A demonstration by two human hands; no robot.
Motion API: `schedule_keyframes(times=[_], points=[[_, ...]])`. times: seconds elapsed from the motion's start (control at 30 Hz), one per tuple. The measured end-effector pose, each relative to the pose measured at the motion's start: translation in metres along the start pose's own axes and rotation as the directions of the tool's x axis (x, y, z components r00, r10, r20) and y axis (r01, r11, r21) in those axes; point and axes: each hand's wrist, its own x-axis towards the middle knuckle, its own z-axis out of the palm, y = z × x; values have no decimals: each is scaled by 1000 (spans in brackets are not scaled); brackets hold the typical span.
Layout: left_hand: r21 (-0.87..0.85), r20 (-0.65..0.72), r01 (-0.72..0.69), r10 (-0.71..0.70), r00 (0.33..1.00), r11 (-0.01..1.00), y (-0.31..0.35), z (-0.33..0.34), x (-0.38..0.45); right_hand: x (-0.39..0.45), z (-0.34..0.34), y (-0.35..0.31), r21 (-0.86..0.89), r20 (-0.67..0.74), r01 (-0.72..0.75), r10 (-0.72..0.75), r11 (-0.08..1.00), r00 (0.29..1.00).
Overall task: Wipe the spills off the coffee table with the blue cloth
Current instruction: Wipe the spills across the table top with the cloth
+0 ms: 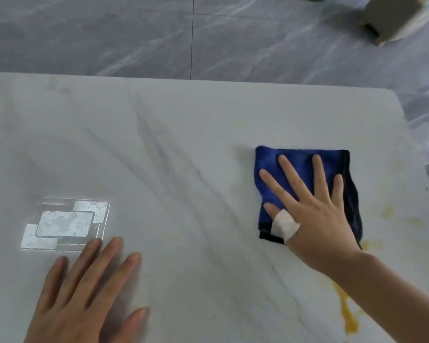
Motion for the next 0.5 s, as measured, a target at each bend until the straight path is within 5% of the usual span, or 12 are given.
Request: schedule_keyframes(times=[0.17,0.5], points=[[0,-5,-21,21,1000,1000,1,0,0,22,2,22,0,-85,-25,25,1000,996],[-24,2,-18,18,1000,1000,1,-5,-5,13,-2,41,79,-17,-238,240,968,971]])
